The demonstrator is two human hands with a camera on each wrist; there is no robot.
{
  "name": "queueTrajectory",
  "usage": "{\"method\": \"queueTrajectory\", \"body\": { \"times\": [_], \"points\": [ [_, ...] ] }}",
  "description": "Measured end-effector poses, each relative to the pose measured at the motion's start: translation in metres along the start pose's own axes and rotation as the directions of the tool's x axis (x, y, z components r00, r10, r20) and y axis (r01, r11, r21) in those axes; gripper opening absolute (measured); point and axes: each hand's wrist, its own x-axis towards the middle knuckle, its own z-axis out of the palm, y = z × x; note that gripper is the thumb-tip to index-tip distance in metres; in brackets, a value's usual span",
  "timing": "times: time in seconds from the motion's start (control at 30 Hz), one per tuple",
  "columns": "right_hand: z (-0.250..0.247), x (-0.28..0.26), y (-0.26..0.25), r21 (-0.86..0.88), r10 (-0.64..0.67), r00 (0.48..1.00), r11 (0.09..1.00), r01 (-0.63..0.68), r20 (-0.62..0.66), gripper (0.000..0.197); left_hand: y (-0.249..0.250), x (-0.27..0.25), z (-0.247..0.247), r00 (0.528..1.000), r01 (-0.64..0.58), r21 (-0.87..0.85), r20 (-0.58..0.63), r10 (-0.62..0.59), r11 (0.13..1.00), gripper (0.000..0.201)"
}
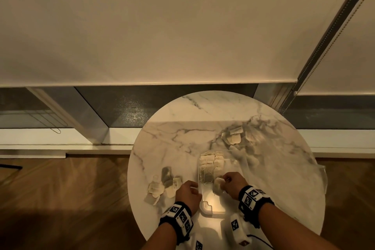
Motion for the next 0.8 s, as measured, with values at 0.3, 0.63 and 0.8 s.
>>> {"method": "queueTrajectory", "body": {
  "times": [0.3, 0.63, 0.8],
  "points": [
    [-0.002, 0.018, -0.009, -0.127, 0.043, 0.999, 0.991, -0.046, -0.027, 0.012, 0.001, 0.004, -0.004, 0.998, 0.046, -0.055, 0.036, -0.044, 0.997, 0.027],
    [-0.006, 0.025, -0.018, -0.166, 0.022, 0.999, 0.986, -0.027, -0.03, 0.008, -0.003, 0.009, -0.005, 0.999, 0.032, -0.022, 0.041, -0.031, 0.999, 0.026],
    [-0.006, 0.027, -0.018, -0.179, 0.037, 0.998, 0.983, -0.045, -0.048, 0.007, -0.004, 0.01, -0.004, 0.999, 0.026, -0.008, 0.043, -0.025, 1.0, 0.026]
  ]
}}
